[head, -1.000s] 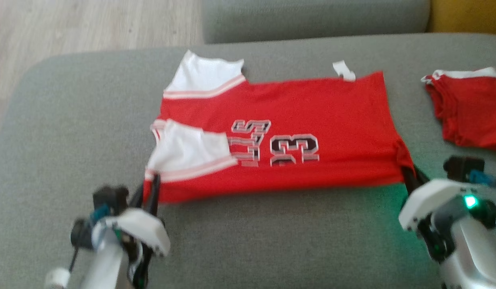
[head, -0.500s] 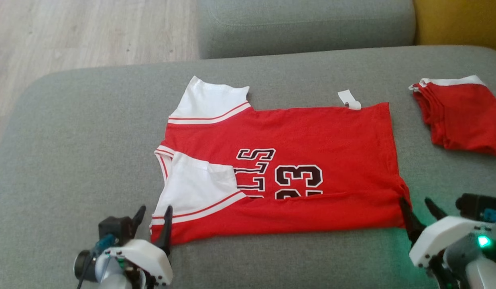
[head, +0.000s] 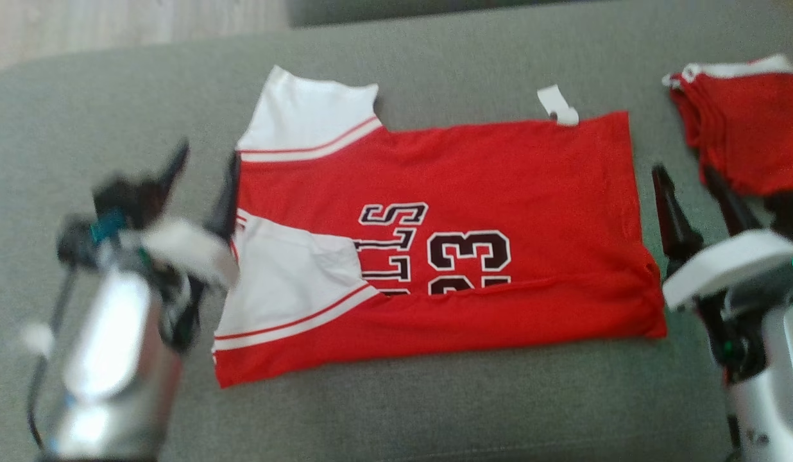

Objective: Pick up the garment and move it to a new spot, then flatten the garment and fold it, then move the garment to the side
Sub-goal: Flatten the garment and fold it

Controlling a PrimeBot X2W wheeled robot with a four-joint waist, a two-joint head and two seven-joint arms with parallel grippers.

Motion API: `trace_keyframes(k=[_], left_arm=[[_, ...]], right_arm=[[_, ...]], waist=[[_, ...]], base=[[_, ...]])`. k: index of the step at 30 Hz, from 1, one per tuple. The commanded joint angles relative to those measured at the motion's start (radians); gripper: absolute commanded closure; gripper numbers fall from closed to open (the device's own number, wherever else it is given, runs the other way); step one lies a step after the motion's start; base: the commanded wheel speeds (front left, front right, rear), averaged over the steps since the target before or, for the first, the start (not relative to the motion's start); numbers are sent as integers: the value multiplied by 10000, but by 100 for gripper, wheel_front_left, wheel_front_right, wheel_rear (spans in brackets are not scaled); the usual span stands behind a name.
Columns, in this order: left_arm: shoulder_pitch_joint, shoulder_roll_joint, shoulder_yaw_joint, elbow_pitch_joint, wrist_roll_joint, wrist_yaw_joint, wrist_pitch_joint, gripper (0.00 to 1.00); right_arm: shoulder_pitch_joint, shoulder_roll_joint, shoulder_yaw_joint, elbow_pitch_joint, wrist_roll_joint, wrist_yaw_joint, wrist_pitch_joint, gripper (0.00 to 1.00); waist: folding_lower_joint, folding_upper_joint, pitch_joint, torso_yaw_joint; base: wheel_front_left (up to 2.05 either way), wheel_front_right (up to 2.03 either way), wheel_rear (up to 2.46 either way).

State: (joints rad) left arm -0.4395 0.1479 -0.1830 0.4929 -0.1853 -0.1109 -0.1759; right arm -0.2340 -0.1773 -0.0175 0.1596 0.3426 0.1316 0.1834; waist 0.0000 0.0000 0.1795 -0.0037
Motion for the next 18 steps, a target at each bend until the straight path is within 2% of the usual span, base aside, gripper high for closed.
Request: trace_keyframes(k=[1, 4, 10, 15, 18], left_arm=[[-1158, 517, 158, -204, 52, -73, 296, 0], [-2592, 961, -281, 287, -144, -168, 1219, 0], [-5024, 2054, -1928, 1339, -1732, -193, 3057, 0], [-6394, 3054, -3392, 2056, -2786, -195, 3942, 0], [-6794, 3314, -3729, 2429, -3098, -195, 4121, 0]], right_arm=[[-651, -302, 317, -425, -52, -9, -54, 0], [-1303, -517, 530, -472, -80, -9, 11, 0], [-2526, -800, 1060, -605, 86, -9, 128, 0], [-3345, -975, 1445, -562, 137, -9, 100, 0], [-3586, -1029, 1663, -560, 144, -9, 80, 0]], waist=[[0, 0, 681, -321], [0, 0, 1222, -526], [0, 0, 2331, -1071], [0, 0, 3011, -1444], [0, 0, 3185, -1561]], base=[[0, 0, 0], [0, 0, 0], [0, 0, 0], [0, 0, 0], [0, 0, 0]])
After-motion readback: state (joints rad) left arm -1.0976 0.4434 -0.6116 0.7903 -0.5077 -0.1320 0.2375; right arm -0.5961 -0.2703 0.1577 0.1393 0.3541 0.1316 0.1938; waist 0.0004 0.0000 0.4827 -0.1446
